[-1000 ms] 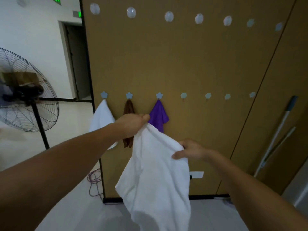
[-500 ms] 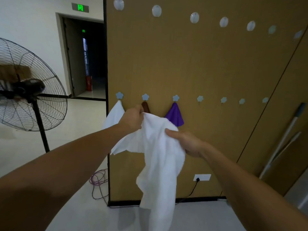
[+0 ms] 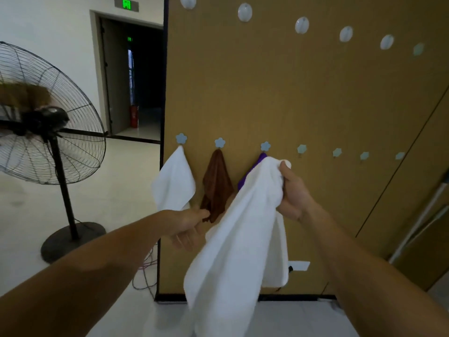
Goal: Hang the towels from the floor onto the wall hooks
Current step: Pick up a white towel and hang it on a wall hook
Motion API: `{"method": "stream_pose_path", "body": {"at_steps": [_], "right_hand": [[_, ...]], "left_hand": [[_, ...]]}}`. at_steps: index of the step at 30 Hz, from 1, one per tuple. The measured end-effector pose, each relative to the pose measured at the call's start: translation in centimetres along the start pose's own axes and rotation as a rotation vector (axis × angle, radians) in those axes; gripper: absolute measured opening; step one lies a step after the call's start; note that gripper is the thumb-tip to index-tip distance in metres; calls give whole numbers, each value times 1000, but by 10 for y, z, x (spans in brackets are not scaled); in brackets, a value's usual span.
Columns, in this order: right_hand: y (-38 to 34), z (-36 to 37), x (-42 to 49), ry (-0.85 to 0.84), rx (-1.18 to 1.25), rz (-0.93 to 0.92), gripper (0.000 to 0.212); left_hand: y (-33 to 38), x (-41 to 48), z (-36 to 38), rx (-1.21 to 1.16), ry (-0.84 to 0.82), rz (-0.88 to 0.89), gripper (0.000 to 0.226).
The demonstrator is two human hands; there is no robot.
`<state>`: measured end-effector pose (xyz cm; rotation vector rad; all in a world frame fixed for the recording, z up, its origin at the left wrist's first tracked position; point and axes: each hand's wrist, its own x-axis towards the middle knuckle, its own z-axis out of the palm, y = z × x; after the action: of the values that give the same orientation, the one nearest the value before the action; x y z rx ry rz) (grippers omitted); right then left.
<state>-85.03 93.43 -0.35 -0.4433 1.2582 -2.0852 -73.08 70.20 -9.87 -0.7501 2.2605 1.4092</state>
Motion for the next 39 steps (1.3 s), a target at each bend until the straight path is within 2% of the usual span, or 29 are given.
{"method": "stream_pose_path", "body": {"at_steps": [5, 9, 15, 18, 23, 27, 29, 30, 33, 35, 39], "right_hand": [[-15, 5, 9, -93, 27, 9, 53], [-28, 2, 13, -135, 63, -26, 50], [-44, -2, 14, -143, 130, -123, 49], [-48, -7, 16, -142, 156, -134, 49], [-49, -15, 19, -136, 152, -148, 52], [-49, -23, 21, -25, 30, -80, 46], [-51, -32, 19, 99, -123, -24, 36], [-52, -39, 17, 177, -206, -10, 28], [-52, -64, 12, 358, -318, 24, 23], [-48, -74, 10, 381, -314, 46, 20], [-42, -75, 13, 325, -252, 57, 18]], "left_hand": [[10, 10, 0, -294, 72, 57, 59], [27, 13, 4, -391, 82, 99, 73], [46, 19, 20, -531, 16, 95, 83], [51, 23, 24, -656, 49, 123, 83], [51, 22, 21, -869, 62, 229, 57], [61, 13, 19, -1016, 126, 286, 29], [69, 4, 5, -1000, 307, 261, 14], [71, 1, -6, -950, 418, 243, 14], [71, -6, -42, -753, 659, 209, 37], [71, -10, -59, -667, 677, 210, 52], [78, -25, -70, -469, 600, 195, 54]]}}
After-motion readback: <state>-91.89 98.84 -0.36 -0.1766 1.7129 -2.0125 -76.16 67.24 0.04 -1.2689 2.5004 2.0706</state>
